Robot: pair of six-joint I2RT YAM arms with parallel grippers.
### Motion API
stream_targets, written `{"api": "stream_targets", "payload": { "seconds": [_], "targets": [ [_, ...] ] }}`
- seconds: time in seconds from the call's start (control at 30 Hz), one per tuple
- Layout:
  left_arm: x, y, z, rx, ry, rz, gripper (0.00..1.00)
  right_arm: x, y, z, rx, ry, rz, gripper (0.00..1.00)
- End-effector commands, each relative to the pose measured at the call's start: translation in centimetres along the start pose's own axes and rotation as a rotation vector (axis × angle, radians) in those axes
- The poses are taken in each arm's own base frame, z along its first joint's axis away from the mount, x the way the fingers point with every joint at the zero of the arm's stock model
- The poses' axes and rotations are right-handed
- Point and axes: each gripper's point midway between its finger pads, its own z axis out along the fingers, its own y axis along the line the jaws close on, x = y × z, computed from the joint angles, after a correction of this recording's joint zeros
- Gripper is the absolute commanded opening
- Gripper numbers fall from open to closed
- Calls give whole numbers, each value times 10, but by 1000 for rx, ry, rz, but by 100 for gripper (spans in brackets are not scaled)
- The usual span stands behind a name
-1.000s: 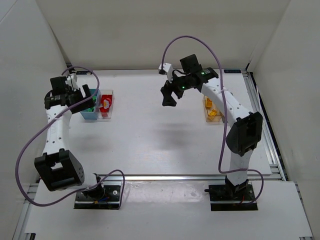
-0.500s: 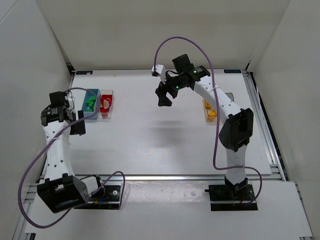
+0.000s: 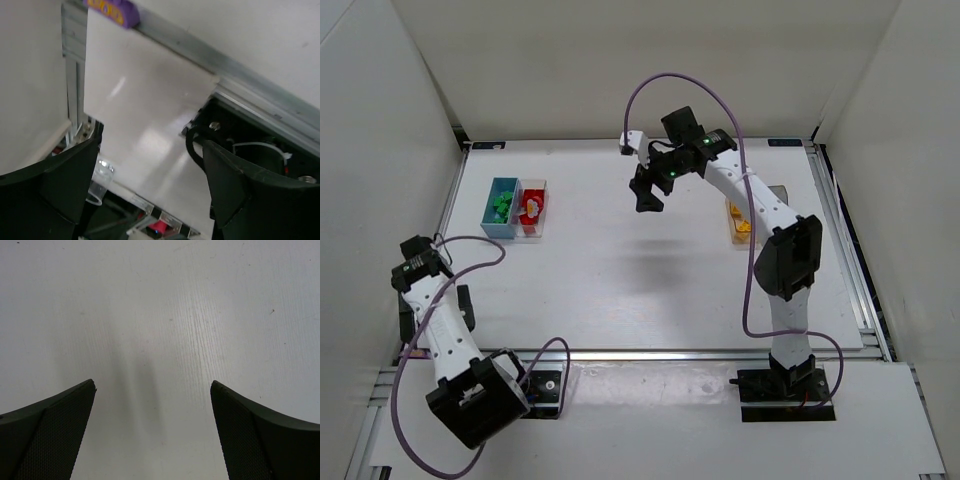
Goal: Sort the legos into containers by color
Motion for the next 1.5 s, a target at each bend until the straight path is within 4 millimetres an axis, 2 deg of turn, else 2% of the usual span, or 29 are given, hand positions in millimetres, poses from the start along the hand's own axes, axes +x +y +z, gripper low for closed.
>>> {"api": "stream_targets", "payload": {
  "seconds": [0.0, 0.07, 0.17, 0.3, 0.5, 0.63, 0.67, 0.73, 0.77, 0.9, 0.97, 1.1, 1.17, 1.3, 1.33, 1.47],
  "targets": [
    [21, 23, 9, -78, 67, 2, 95, -6, -1, -1, -2, -8, -37, 99],
    [28, 26, 17, -97, 102, -3, 94, -5, -4, -3, 1, -11, -32, 99],
    [22, 31, 24, -132, 91, -12, 87, -3, -7, -3, 4, -11, -30, 99],
    [14, 33, 32, -113, 73, -54, 84, -1, -13, -7, 14, -3, -42, 99],
    [0, 17, 53, 48, 33, -156, 79, 6, -22, -21, 35, 18, -63, 99],
    [5, 28, 77, 64, 91, -265, 79, 12, -34, -34, 65, 25, -60, 99],
    [8, 39, 85, 51, 98, -329, 79, 14, -36, -37, 69, 30, -53, 99],
    [9, 47, 94, 65, 111, -354, 77, 20, -40, -40, 80, 45, -34, 99],
    [3, 54, 94, 50, 85, -367, 77, 23, -43, -45, 90, 46, -9, 99],
    [-3, 64, 95, 14, 59, -388, 75, 29, -45, -48, 101, 51, 47, 99],
    [-4, 60, 92, 19, 44, -420, 75, 33, -45, -47, 95, 56, 55, 99],
    [-17, 38, 83, 114, -68, -474, 75, 37, -39, -44, 44, 27, 69, 99],
    [-17, 41, 78, 97, -84, -495, 75, 38, -43, -44, 44, 7, 84, 99],
    [-18, 44, 73, 78, -153, -384, 77, 34, -41, -42, 12, -28, 144, 99],
    [-16, 38, 74, 93, -160, -352, 79, 34, -39, -42, 3, -34, 152, 99],
    [-12, 41, 76, 75, -172, -218, 87, 38, -37, -52, -15, -72, 167, 99]
  ]
}}
